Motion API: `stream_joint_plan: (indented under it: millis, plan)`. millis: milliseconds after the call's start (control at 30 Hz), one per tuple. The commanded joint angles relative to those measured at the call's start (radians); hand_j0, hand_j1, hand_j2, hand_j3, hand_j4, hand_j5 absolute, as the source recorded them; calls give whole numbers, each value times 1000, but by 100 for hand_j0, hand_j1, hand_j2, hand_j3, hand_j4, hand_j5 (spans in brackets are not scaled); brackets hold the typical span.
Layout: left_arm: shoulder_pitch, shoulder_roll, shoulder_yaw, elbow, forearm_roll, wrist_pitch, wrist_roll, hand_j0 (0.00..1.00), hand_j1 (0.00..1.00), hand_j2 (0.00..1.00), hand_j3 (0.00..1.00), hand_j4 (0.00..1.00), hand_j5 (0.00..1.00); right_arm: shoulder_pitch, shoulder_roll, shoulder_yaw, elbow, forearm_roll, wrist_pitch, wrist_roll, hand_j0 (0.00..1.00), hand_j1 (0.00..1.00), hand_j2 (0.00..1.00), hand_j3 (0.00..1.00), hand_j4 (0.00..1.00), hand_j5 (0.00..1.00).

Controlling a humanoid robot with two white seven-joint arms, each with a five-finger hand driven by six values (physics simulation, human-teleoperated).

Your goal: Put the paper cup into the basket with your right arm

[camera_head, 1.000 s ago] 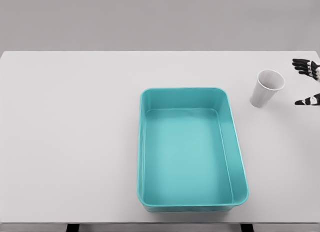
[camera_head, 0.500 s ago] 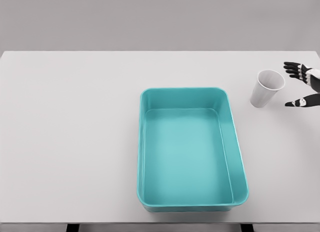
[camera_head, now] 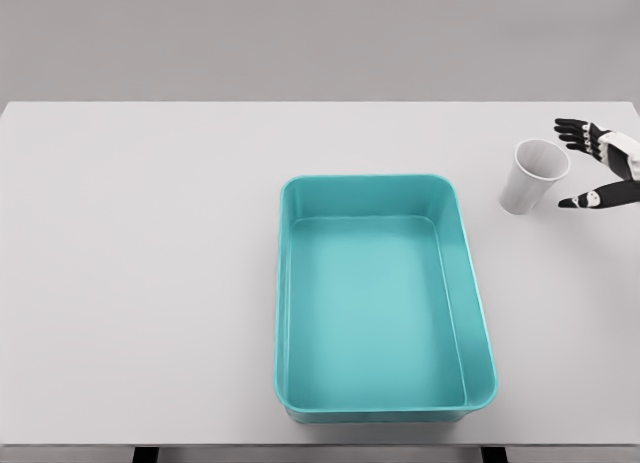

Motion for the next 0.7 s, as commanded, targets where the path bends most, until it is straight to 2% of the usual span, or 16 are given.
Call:
stream_joint_plan:
  millis: [0,600,667]
  plan:
    - [0,0,0,0,0,0,0,100,100,100,100,100,100,0,2,-2,-9,-5,8,0,100,100,100,100,100,100]
    - [0,0,0,0,-1,1,0,100,100,100,100,100,100,0,11,-2,-19,-2,8,0,100,100,100,100,100,100]
    - [0,0,0,0,0,0,0,100,100,100,100,100,100,0,9,0,-38,-2,8,0,100,100,100,100,100,100]
